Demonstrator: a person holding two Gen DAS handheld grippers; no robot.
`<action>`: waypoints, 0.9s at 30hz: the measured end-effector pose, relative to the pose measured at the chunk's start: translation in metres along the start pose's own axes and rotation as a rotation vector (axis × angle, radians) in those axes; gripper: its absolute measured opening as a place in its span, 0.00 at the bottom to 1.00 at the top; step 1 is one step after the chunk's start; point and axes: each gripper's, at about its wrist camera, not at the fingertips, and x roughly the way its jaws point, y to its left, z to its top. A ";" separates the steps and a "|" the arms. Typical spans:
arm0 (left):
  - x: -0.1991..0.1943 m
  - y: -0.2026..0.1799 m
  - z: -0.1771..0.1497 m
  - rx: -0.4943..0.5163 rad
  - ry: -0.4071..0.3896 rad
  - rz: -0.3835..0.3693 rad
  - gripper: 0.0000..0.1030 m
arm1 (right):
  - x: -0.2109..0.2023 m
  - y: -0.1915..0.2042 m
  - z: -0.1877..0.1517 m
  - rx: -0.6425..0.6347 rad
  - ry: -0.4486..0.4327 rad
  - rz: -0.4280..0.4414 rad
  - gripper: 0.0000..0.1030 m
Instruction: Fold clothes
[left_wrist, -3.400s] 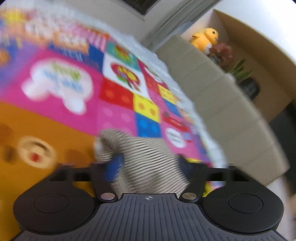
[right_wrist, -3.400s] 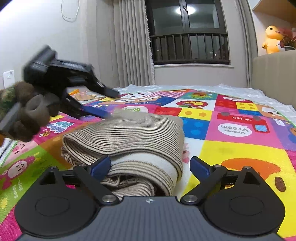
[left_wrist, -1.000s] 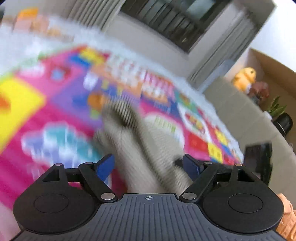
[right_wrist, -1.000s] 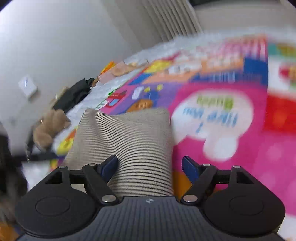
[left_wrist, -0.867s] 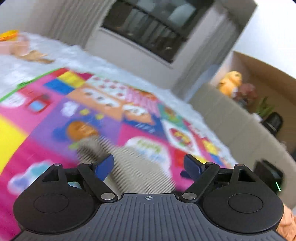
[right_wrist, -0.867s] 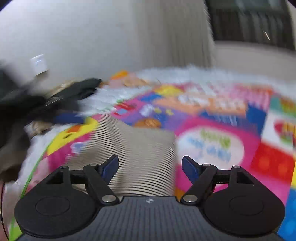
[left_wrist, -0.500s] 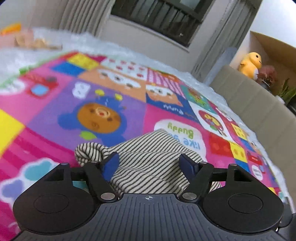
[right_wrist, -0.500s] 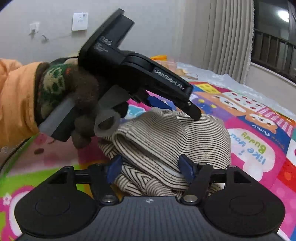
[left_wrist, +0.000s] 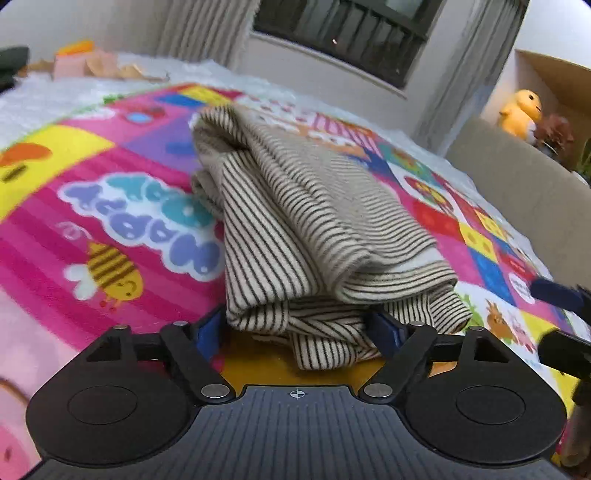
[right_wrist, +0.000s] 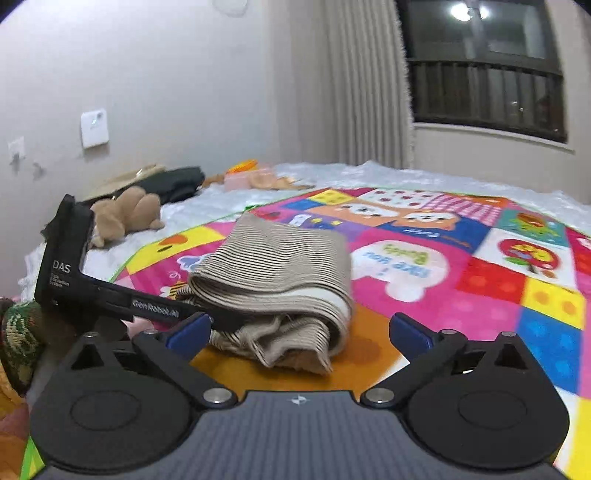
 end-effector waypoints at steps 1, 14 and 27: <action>-0.007 -0.008 -0.004 0.002 -0.019 0.004 0.80 | -0.009 -0.002 -0.003 0.004 -0.011 -0.009 1.00; -0.049 -0.091 -0.097 0.019 -0.168 0.352 1.00 | 0.004 -0.039 -0.059 0.075 0.184 -0.083 1.00; -0.045 -0.097 -0.102 0.061 -0.172 0.395 1.00 | -0.001 -0.054 -0.057 0.177 0.159 -0.123 1.00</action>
